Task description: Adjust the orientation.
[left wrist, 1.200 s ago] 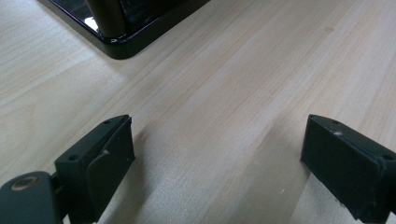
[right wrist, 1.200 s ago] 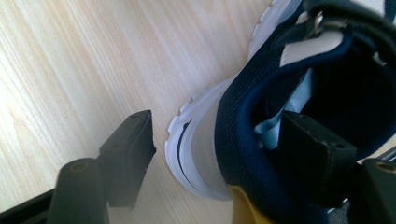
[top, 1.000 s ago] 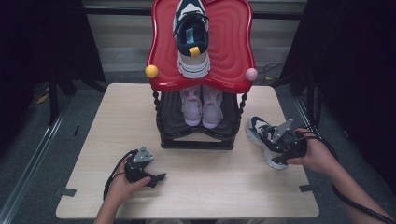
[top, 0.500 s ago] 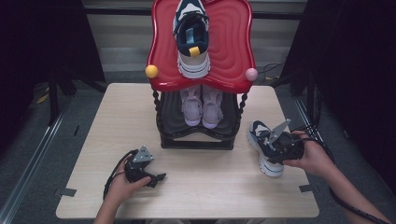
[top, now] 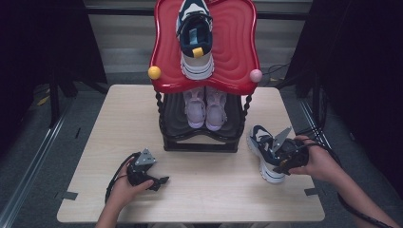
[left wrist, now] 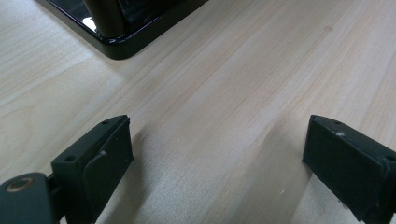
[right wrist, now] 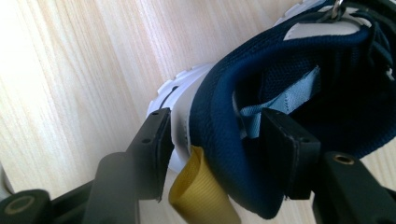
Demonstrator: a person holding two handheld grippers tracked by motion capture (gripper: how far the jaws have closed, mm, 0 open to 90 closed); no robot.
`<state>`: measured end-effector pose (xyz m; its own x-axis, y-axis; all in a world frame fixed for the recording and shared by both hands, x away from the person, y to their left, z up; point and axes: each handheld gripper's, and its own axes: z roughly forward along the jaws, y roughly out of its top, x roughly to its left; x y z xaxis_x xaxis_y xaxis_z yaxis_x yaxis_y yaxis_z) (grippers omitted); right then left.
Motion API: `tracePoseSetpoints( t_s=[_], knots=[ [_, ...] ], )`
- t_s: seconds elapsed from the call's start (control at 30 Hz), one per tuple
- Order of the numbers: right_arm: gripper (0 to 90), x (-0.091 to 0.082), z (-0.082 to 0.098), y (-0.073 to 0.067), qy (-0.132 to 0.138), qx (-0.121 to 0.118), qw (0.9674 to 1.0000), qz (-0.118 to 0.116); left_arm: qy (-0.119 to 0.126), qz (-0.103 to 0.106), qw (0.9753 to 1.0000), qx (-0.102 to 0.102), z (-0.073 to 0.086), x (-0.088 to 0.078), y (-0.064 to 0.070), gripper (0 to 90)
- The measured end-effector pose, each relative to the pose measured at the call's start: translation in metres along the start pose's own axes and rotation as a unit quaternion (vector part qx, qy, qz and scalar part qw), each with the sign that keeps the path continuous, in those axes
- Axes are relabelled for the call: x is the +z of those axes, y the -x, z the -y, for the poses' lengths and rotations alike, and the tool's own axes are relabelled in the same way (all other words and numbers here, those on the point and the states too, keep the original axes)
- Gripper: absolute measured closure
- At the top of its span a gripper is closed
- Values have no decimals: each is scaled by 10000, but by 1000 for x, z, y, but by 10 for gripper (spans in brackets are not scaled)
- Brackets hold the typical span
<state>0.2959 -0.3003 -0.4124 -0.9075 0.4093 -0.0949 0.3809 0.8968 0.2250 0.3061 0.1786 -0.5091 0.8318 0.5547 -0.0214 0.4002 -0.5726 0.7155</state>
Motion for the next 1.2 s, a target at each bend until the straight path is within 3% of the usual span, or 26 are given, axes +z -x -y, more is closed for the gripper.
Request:
tracePoseSetpoints(
  t_s=[0.2,0.3,0.4,0.47,0.6,0.77,0.9,1.07,1.2],
  knots=[
    [478,-2,-1,-1,-106,-152,9998,32,-5,-5,10000,-3,0,0,0,76],
    [595,-2,-5,-2,-78,-162,9998,-107,-4,-2,10000,-7,0,0,0,76],
    [661,-3,-9,-5,-52,-20,9996,-284,-18,-13,10000,-6,0,0,0,76],
    [673,-4,-13,-6,5,82,9991,-421,-18,-13,10000,-4,0,0,0,76],
    [674,-3,-21,-6,23,279,9986,-438,-9,-6,10000,-5,0,0,0,75],
    [631,-2,-25,-7,-74,218,9989,-411,-17,-14,10000,-6,0,0,0,75],
    [510,-7,-22,-7,-57,-63,9994,-332,-22,-30,10000,9,0,0,0,75],
    [455,-8,-14,-7,-222,-450,9984,-279,-19,-18,10000,0,0,0,0,75],
    [530,-8,-12,-6,-94,-637,9977,-212,-21,-28,10000,9,0,0,0,75]
  ],
)
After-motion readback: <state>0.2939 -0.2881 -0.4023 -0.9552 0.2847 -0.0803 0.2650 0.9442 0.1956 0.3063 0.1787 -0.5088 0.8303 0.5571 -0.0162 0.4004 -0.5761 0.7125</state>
